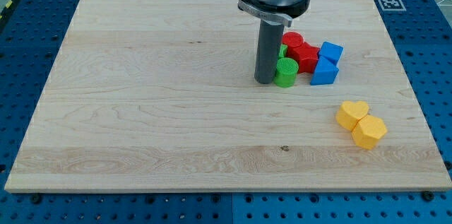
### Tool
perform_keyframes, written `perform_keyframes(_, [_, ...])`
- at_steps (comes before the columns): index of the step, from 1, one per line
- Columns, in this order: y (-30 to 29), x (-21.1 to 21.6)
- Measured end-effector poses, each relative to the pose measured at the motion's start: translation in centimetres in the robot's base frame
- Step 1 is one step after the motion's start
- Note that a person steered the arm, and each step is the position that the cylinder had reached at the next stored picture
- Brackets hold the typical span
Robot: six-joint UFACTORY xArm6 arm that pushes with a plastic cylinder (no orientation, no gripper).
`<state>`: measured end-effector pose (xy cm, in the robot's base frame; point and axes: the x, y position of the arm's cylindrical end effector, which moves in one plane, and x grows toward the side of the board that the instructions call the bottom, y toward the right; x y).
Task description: Nudge the yellow hexagon right a bit
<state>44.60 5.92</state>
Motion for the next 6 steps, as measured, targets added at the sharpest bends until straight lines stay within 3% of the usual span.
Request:
perform_keyframes(1, [0.1,0.5])
perform_keyframes(3, [2.2,8.7])
perform_keyframes(4, [7.8,12.5])
perform_keyframes(6, [17.5,13.1])
